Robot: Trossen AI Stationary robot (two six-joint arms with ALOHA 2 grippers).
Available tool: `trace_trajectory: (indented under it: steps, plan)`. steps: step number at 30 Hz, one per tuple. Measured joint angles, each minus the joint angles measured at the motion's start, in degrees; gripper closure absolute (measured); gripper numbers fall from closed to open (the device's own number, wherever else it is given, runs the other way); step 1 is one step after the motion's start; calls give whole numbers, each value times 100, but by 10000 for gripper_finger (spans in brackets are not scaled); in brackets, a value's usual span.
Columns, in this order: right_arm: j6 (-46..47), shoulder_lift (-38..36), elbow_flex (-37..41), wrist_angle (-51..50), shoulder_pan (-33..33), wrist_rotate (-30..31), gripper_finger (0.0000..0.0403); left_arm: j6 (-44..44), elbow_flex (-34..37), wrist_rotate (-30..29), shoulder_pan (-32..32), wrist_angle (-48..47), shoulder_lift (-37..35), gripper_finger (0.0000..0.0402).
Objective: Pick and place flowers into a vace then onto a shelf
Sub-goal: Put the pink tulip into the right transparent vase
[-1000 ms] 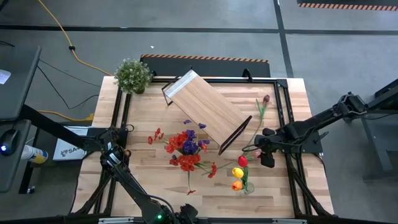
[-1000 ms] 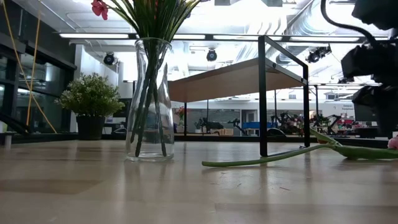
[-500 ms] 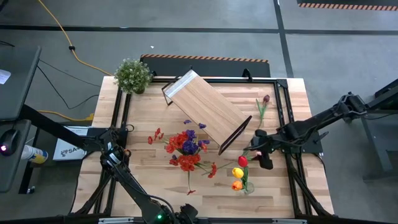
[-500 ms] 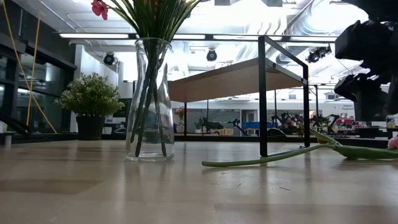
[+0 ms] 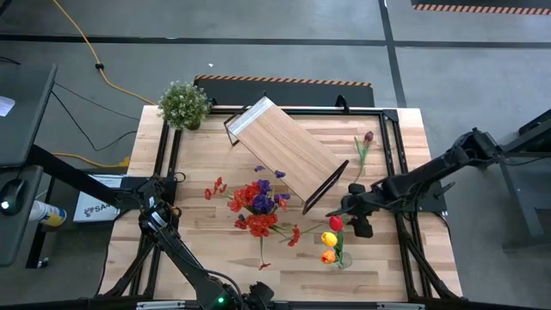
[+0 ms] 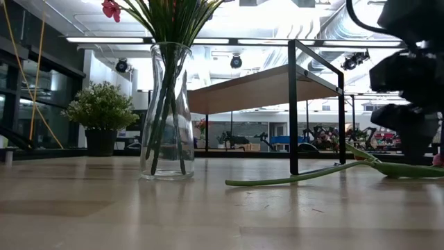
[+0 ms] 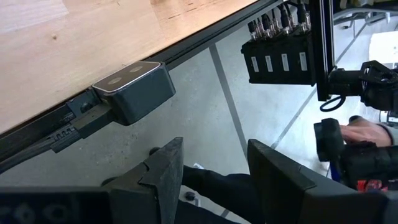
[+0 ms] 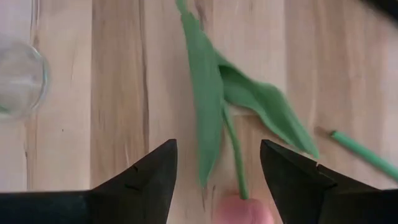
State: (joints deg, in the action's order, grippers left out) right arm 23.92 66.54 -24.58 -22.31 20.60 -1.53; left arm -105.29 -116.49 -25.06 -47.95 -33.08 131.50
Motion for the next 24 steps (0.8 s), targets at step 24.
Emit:
trace_trajectory:
  steps: [24]
  plan:
    - [215, 612, -22, -247, -2, 129, 245, -1, 0, -1, -1, 0, 0, 190]
